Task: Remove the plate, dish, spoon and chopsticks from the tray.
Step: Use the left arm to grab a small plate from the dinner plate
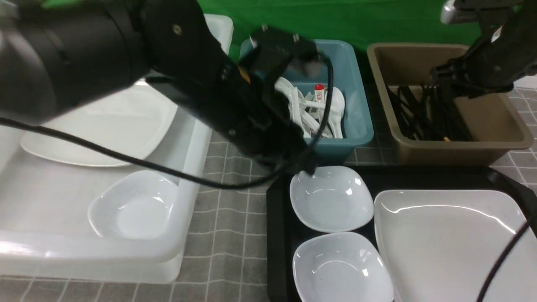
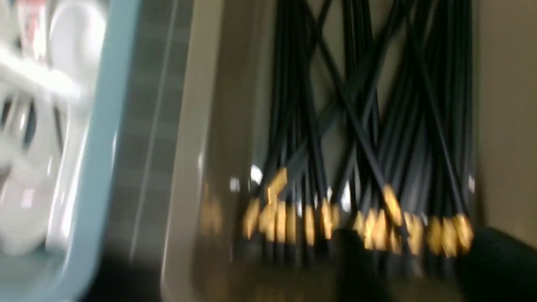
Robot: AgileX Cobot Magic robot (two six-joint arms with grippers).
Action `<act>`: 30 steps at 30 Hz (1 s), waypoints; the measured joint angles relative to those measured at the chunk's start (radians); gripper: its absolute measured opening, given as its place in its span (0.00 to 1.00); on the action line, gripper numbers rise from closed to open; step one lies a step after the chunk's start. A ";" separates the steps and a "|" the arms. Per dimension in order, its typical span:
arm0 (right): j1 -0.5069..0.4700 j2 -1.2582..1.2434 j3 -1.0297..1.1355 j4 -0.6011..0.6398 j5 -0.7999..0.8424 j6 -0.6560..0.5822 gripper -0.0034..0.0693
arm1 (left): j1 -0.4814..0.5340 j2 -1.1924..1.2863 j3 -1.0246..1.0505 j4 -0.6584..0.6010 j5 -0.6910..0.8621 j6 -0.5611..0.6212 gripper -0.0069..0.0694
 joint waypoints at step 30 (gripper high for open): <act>0.189 -0.784 0.381 0.111 0.126 -0.098 0.13 | -0.194 0.326 0.000 0.271 -0.096 -0.093 0.72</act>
